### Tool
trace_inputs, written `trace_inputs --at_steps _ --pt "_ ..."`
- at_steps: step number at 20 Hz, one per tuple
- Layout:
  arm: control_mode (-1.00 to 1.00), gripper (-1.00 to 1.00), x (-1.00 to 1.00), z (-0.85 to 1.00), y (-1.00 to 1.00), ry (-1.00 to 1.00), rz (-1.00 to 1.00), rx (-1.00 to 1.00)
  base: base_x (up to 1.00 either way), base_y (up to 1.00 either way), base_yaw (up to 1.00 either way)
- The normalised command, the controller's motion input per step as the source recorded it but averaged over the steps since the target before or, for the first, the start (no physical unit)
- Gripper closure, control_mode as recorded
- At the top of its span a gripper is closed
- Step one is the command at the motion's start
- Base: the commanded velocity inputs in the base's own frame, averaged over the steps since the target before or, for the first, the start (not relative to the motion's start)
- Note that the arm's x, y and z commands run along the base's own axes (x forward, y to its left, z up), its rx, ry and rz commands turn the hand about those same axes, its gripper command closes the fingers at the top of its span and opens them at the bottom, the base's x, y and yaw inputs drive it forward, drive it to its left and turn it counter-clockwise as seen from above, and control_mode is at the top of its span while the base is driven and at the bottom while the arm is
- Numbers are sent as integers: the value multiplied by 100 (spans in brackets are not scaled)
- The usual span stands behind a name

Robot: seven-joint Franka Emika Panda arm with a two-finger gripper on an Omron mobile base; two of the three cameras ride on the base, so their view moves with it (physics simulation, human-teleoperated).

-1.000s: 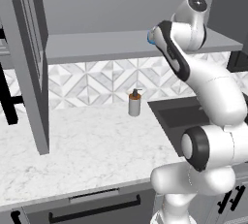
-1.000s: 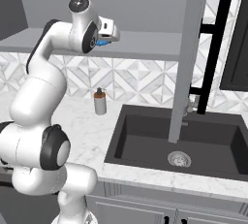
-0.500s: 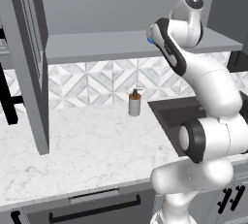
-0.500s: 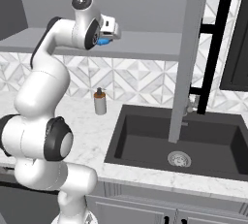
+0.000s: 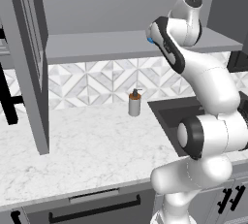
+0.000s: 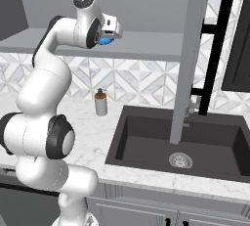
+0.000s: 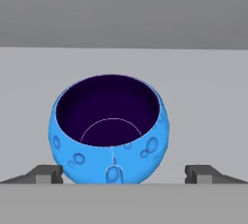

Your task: Gather all objects into one cabinet and sort the glasses and bowls to opposite sides.

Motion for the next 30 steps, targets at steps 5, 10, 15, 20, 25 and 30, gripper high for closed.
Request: trace_inputs --at_steps 5,10,15,20,25,30 --pt "-100 100 16 0 0 0 0 0 0 0 0" --pt "-100 100 25 0 0 0 -1 0 0 0 0" --pt "-100 100 21 0 0 0 -1 0 0 0 0" --pt "-100 100 23 0 0 0 -2 0 0 0 0" --pt "-100 100 0 0 0 -2 -1 0 0 0 0" --pt "-100 100 -53 0 0 -13 0 0 0 0 0"
